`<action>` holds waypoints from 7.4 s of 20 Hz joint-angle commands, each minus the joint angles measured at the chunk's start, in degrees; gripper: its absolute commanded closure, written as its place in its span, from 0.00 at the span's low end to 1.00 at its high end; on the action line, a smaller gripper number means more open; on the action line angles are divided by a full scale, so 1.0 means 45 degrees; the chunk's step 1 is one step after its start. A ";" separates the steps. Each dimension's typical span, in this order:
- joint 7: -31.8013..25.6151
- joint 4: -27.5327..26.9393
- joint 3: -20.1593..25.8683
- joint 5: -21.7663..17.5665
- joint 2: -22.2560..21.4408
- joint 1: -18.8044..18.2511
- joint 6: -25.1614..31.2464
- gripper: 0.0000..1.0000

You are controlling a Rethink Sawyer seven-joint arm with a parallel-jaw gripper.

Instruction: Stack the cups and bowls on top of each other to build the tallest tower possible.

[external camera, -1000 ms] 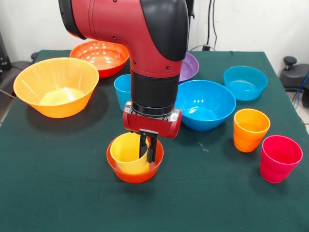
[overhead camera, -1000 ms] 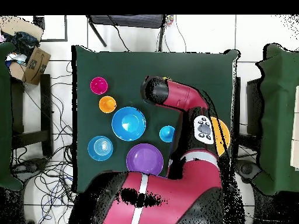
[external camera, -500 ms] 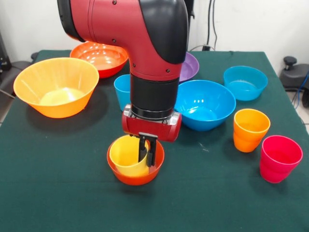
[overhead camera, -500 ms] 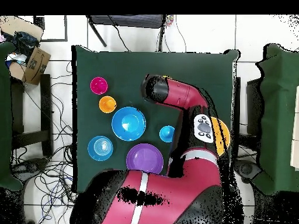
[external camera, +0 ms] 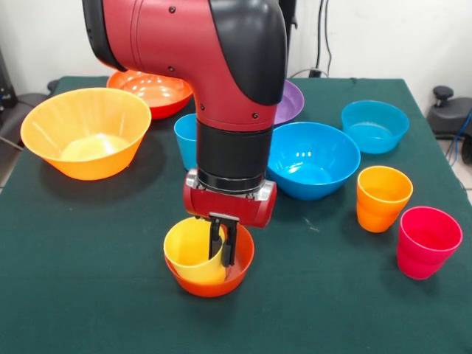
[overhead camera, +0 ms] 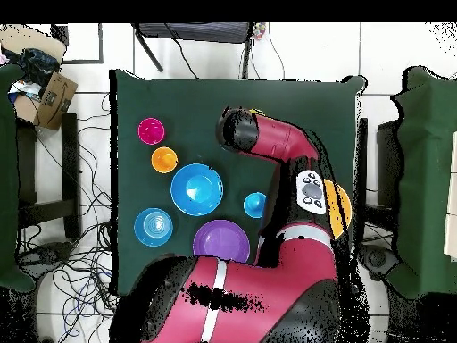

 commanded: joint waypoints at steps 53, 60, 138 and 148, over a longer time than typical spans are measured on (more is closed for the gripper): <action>0.0988 0.1635 0.0334 -0.0236 0.0050 0.0564 0.1740 1.00; 0.0854 0.1488 0.0287 -0.0282 0.0057 0.0579 0.1879 1.00; -0.1128 0.6381 0.2110 -0.0826 -0.4269 -0.0736 0.1521 0.00; -0.2953 0.9108 0.4504 -0.2575 -0.5831 -0.2904 0.0946 0.00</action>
